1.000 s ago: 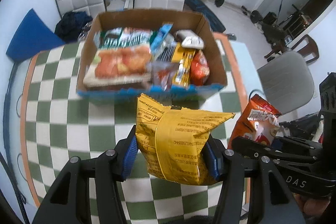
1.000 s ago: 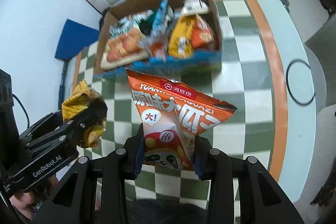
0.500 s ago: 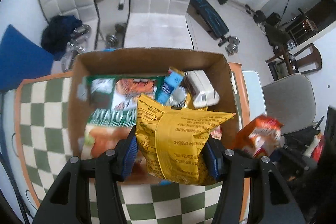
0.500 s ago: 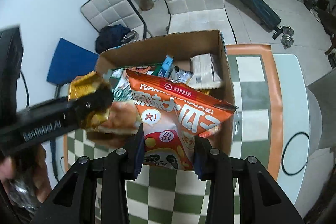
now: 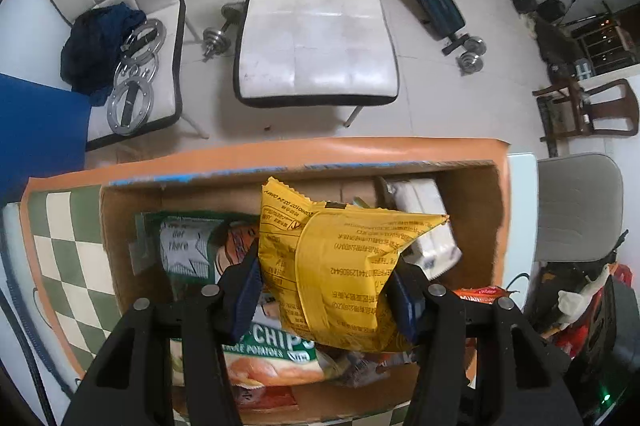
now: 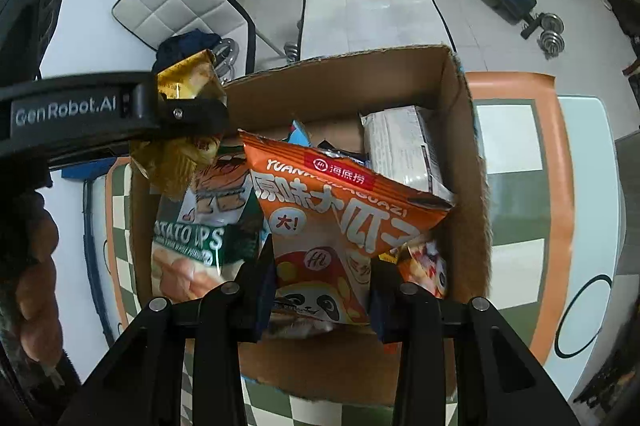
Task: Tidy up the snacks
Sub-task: 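Carry both bags over the box and open both tools to drop them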
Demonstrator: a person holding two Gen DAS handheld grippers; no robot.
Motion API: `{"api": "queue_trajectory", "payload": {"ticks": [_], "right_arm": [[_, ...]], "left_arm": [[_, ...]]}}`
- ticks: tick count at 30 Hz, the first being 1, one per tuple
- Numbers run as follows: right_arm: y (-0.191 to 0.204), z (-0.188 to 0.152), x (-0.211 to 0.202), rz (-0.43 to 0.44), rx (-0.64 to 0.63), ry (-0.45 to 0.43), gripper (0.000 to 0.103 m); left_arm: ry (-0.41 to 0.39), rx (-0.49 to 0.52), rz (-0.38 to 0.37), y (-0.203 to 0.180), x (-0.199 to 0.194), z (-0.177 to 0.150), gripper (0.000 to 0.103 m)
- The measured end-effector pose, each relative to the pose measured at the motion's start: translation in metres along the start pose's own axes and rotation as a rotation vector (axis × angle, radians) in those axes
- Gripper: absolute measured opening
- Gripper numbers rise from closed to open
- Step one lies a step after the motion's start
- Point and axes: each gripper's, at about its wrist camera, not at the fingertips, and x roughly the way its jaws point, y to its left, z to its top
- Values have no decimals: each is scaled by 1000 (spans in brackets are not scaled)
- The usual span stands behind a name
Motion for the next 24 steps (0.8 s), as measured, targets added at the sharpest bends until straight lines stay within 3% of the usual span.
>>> {"api": "queue_trajectory", "payload": {"ticks": [6, 14, 16, 19, 21, 24], "right_arm": [[0, 11, 21, -13, 15, 36, 40], [4, 18, 40, -40, 18, 70, 42], [4, 18, 41, -45, 22, 77, 54], [4, 19, 39, -55, 23, 69, 73], [2, 19, 34, -58, 31, 63, 78], [0, 18, 26, -60, 35, 55, 85]], "left_arm": [[52, -9, 50, 7, 21, 14, 53], [102, -27, 26, 11, 32, 21, 59], [106, -20, 31, 10, 33, 21, 70], [87, 4, 54, 8, 27, 19, 72], [76, 7, 57, 9, 24, 17, 81], [49, 3, 56, 11, 16, 11, 82]]}}
